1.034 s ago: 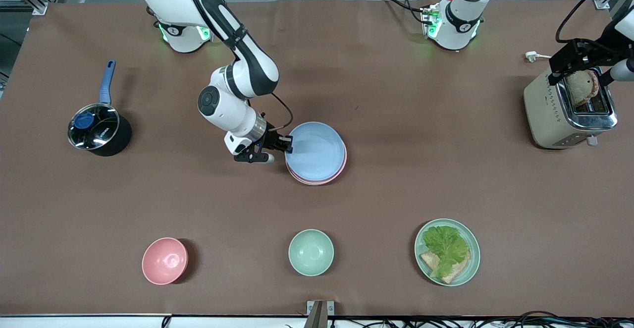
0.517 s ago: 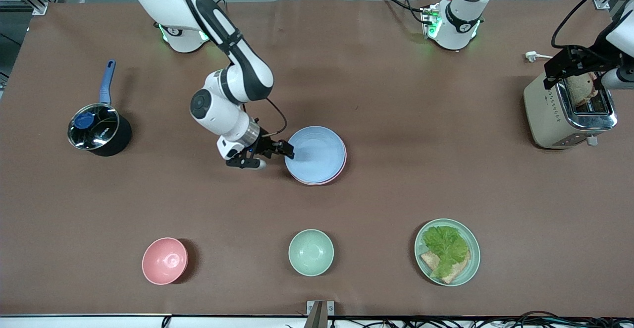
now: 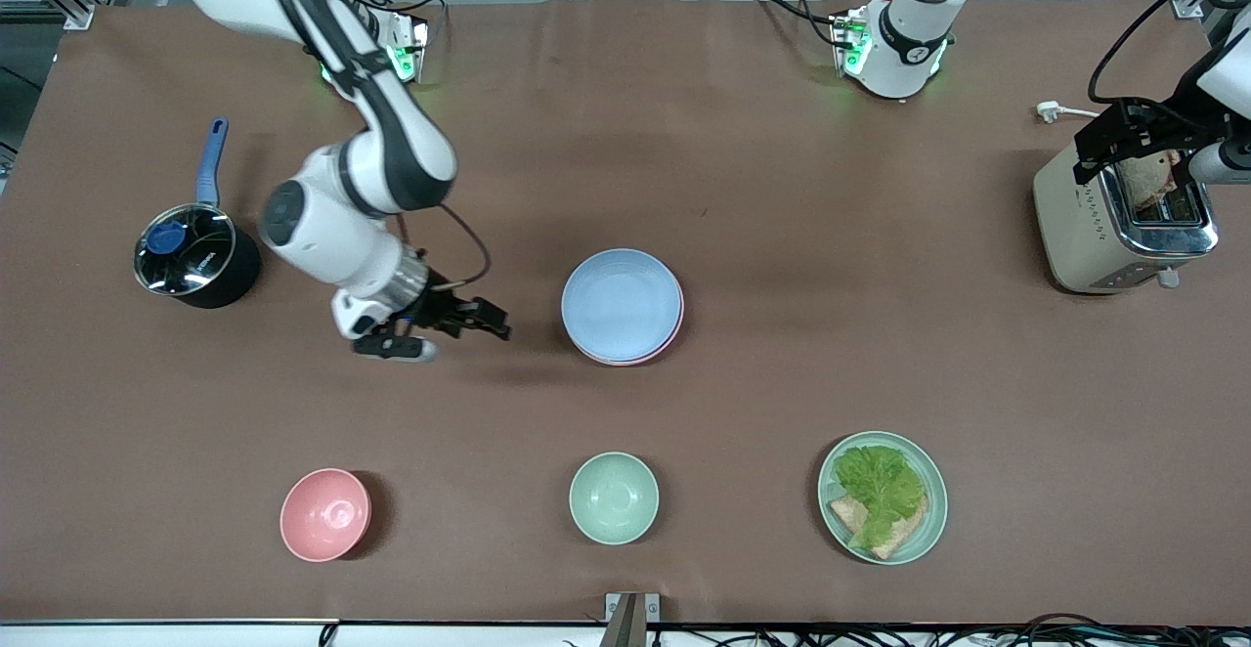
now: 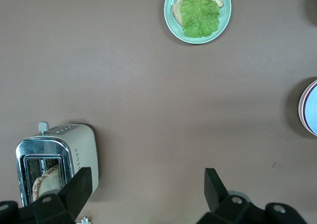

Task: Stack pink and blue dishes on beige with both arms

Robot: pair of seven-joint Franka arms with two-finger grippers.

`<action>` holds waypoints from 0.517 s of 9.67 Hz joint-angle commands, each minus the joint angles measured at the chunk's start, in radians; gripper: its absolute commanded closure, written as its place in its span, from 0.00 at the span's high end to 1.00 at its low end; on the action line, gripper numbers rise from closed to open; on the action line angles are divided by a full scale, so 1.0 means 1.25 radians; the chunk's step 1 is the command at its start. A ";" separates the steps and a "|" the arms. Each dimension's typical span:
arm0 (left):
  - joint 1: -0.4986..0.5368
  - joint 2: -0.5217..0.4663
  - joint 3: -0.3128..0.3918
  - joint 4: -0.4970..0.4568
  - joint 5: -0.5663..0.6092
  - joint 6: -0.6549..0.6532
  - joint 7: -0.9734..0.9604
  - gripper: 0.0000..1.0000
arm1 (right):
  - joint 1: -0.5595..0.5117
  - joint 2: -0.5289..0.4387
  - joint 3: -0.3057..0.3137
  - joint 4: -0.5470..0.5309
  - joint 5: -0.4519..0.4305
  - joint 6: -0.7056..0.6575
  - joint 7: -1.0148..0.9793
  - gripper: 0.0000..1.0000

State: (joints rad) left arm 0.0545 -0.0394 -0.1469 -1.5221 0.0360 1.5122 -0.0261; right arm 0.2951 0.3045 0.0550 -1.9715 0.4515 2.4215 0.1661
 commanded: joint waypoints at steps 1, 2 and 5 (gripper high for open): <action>-0.002 0.009 0.000 -0.014 0.012 0.000 0.005 1.00 | -0.085 -0.102 0.011 0.017 -0.127 -0.173 0.006 1.00; -0.002 0.009 0.001 -0.014 0.012 -0.001 0.005 1.00 | -0.107 -0.135 -0.002 0.041 -0.181 -0.231 0.007 1.00; -0.002 0.008 0.000 -0.014 0.009 -0.001 -0.009 1.00 | -0.108 -0.197 -0.078 0.168 -0.347 -0.411 0.009 1.00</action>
State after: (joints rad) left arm 0.0547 -0.0383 -0.1467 -1.5220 0.0360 1.5121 -0.0267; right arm 0.1619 0.0780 -0.0282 -1.8222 0.0849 1.9854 0.1661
